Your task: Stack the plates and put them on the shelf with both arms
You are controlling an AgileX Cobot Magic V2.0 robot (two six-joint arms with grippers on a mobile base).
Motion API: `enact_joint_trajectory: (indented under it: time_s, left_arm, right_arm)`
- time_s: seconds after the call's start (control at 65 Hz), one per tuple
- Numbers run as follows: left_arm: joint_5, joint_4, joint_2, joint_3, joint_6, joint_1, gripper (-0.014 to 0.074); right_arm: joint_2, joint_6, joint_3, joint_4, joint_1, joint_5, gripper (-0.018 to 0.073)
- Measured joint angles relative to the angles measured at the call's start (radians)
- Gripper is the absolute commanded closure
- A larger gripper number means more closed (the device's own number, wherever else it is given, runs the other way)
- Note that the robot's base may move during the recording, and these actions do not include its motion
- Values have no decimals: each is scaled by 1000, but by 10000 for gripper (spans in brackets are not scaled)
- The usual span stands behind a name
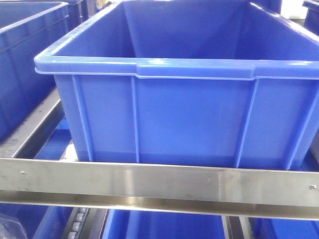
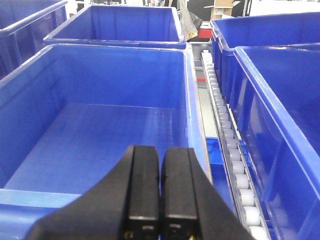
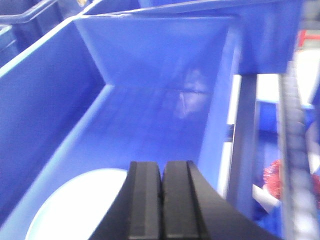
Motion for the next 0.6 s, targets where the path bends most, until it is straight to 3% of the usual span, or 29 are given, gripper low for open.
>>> enact_joint_trajectory:
  time_s: [0.185,0.416,0.6]
  left_arm:
    - [0,0,0,0,0,0,514]
    - [0,0,0,0,0,0,514]
    - [0,0,0,0,0,0,514]
  right_arm:
    - [-247,0,96,0,2,115,509]
    - [-520,-1,114,-2,0,400,510]
    - [-623,-4,116,-4,0,450,510]
